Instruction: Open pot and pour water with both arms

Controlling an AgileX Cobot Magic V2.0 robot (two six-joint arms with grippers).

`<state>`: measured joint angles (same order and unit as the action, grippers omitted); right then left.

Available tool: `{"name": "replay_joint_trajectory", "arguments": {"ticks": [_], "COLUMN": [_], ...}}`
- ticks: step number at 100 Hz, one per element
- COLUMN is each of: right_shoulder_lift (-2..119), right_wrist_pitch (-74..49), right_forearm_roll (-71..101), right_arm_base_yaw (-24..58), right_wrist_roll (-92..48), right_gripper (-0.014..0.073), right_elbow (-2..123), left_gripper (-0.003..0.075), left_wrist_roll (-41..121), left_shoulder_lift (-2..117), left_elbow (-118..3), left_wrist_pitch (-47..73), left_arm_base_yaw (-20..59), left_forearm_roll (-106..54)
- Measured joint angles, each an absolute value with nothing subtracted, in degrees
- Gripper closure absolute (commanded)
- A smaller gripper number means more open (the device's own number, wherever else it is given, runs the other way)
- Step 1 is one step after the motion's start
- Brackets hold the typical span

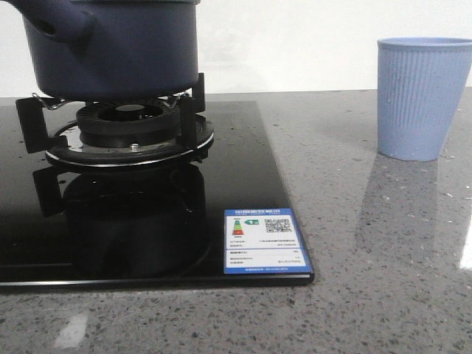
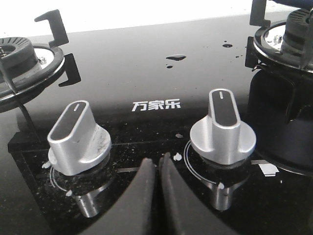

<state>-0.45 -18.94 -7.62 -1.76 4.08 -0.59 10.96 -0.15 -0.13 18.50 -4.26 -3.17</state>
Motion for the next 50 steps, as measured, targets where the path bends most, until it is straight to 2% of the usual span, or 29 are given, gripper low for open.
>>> {"name": "replay_joint_trajectory", "arguments": {"ticks": [22,50], "right_shoulder_lift": [-0.45,-0.45], "right_wrist_pitch": [-11.31,13.99], "right_forearm_roll": [-13.84,-9.38], "right_arm_base_yaw": [-1.76,-1.76], "right_wrist_roll": [4.08,9.04], "right_gripper": [0.0662,0.0662], "right_elbow": [-0.59,-0.59], "left_gripper": [0.074,0.074], "left_wrist_roll": [10.96,10.86], "left_shoulder_lift": [-0.15,-0.15], "left_elbow": [-0.13,-0.13], "left_wrist_pitch": [14.54,-0.58], "left_arm_base_yaw": [-4.26,-4.26], "left_forearm_roll": [-6.1,-35.76]}}
